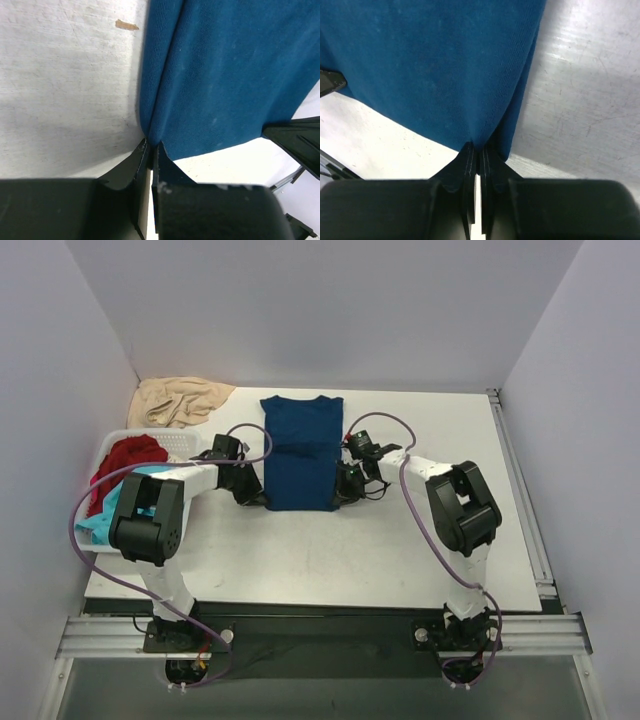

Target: Fold and stack the t-shirts

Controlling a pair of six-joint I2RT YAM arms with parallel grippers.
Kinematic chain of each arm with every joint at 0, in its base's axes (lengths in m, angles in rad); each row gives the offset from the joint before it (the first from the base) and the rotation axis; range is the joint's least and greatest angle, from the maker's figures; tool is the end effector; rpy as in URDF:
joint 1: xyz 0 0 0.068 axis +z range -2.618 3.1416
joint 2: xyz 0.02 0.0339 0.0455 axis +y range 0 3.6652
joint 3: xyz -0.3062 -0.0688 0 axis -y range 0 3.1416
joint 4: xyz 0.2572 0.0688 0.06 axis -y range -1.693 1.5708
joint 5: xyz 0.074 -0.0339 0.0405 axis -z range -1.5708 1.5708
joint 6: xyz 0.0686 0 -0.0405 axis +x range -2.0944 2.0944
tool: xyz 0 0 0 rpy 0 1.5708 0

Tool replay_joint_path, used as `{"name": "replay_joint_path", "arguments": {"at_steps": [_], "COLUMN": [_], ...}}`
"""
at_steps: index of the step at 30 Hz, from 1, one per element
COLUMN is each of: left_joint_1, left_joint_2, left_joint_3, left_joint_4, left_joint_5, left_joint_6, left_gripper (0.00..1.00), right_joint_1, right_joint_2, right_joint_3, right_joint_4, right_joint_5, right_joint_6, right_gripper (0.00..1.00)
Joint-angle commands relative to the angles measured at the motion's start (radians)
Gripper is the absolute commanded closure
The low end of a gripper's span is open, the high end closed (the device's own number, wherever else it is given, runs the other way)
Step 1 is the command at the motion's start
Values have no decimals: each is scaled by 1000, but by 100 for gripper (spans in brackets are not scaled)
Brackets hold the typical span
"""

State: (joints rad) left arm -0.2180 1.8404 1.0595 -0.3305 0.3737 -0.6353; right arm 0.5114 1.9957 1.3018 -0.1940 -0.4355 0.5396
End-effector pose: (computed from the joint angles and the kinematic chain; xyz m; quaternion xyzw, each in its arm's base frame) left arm 0.3730 -0.1083 0.1466 -0.1568 0.9448 -0.2573 0.1288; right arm 0.3942 0.2544 0.1685 -0.0594 0.9209 0.3401 0.1807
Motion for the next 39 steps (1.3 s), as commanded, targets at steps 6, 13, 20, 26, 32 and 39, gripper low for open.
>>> {"name": "replay_joint_path", "arguments": {"at_steps": [6, 13, 20, 26, 32, 39], "left_joint_1": [2, 0, -6, -21, -26, -41], "left_joint_2": [-82, -301, -495, -653, -751, -779], "left_joint_3": [-41, -70, -162, -181, -155, -81], "left_joint_4": [-93, -301, -407, -507, -625, -671], "left_joint_5": [36, 56, 56, 39, 11, -24], "left_joint_6": [68, 123, 106, 92, 106, 98], "left_gripper": [100, 100, 100, 100, 100, 100], "right_joint_1": [6, 16, 58, 142, 199, 233], "right_joint_2": [-67, -222, -409, -521, -598, -650], "right_joint_3": [-99, -206, -268, -274, -271, -214], "right_joint_4": [-35, -110, -214, -284, -340, -395], "right_joint_5": [-45, -94, -114, -105, -80, -23], "right_joint_6": [7, -49, -69, -44, -9, -3], "right_gripper": [100, 100, 100, 100, 100, 100]}}
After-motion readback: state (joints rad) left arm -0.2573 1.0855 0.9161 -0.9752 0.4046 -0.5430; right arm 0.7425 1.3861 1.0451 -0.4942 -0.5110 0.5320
